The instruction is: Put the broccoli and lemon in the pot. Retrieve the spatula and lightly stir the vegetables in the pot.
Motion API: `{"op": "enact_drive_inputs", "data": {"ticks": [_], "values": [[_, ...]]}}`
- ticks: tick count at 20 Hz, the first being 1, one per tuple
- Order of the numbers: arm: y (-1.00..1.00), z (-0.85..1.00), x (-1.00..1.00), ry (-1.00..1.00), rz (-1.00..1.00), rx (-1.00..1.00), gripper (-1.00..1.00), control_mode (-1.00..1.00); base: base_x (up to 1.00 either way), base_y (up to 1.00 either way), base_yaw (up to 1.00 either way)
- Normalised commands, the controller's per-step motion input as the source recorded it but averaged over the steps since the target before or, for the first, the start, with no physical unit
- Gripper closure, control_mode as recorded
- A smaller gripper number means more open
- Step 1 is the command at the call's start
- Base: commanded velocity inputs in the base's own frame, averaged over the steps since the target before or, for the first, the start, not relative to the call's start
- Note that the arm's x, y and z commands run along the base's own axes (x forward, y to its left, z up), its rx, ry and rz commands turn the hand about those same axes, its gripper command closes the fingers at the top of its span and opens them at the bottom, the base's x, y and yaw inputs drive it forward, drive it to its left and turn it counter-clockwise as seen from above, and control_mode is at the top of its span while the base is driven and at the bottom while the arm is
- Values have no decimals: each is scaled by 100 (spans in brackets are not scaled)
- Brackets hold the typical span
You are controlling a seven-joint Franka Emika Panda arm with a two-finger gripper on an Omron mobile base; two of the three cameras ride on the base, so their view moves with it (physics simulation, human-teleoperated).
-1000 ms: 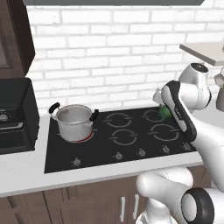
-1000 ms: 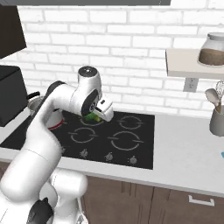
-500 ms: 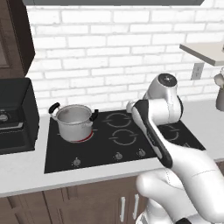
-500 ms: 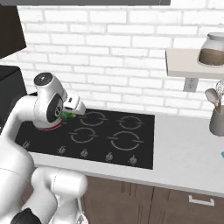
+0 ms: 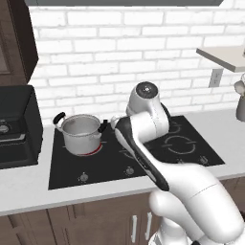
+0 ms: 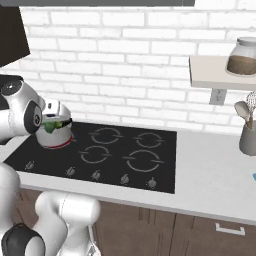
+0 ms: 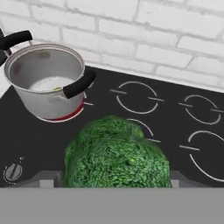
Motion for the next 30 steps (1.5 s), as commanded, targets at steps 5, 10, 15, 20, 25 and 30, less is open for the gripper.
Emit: {"op": "enact_drive_inputs", "data": {"ticks": [5, 10, 15, 20, 25, 30], "values": [[56, 16, 4, -4, 14, -3, 100, -100, 0, 0, 0], [43, 0, 7, -9, 11, 0, 100, -100, 0, 0, 0], [36, 0, 34, -10, 7, 0, 100, -100, 0, 0, 0], [24, -7, 64, -1, 0, 0, 100, -100, 0, 0, 0], [27, -18, 55, 8, 0, 0, 100, -100, 0, 0, 0], [30, -36, 40, 13, 0, 0, 100, -100, 0, 0, 0]]}}
